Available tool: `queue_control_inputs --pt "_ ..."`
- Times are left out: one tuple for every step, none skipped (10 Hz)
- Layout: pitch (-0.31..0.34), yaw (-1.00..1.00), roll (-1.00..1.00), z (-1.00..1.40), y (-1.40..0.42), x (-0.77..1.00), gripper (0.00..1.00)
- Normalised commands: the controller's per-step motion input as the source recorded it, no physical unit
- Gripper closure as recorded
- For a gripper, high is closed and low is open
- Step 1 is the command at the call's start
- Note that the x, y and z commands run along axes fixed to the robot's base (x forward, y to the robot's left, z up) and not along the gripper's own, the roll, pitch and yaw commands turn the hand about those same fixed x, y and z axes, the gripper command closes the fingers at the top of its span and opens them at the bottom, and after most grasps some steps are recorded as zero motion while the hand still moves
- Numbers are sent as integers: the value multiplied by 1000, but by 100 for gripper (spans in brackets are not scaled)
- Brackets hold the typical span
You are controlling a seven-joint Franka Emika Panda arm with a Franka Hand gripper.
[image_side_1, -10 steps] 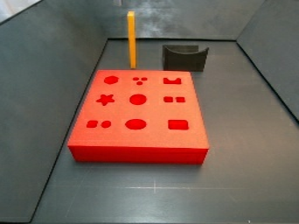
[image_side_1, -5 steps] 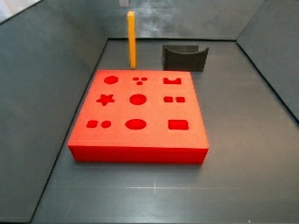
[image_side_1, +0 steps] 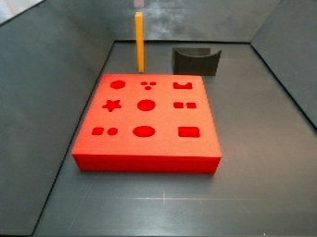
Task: Pick up the square-circle object. Move up. Rotate the square-circle object. Place the square-circle object on the fixture. Regrasp the square-circle object. Move to above the board. Insert the square-circle object.
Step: Rotate the square-circle object.
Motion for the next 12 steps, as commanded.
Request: queue_control_inputs --pt "13 1000 2 -25 -2 35 0" --pt "14 1000 2 -25 -2 35 0" --pt "15 1000 2 -25 -2 35 0" --pt "16 1000 3 -24 -2 35 0" --pt "17 1000 3 -24 -2 35 0" --pt "18 1000 3 -24 -2 35 0" --pt "19 1000 3 -24 -2 35 0" --pt "21 1000 3 -23 -2 35 0" --pt "22 1000 4 -23 -2 35 0" --pt "24 1000 4 -23 -2 35 0" --pt "26 1000 4 -23 -2 35 0" --pt "30 1000 5 -22 -3 36 0"
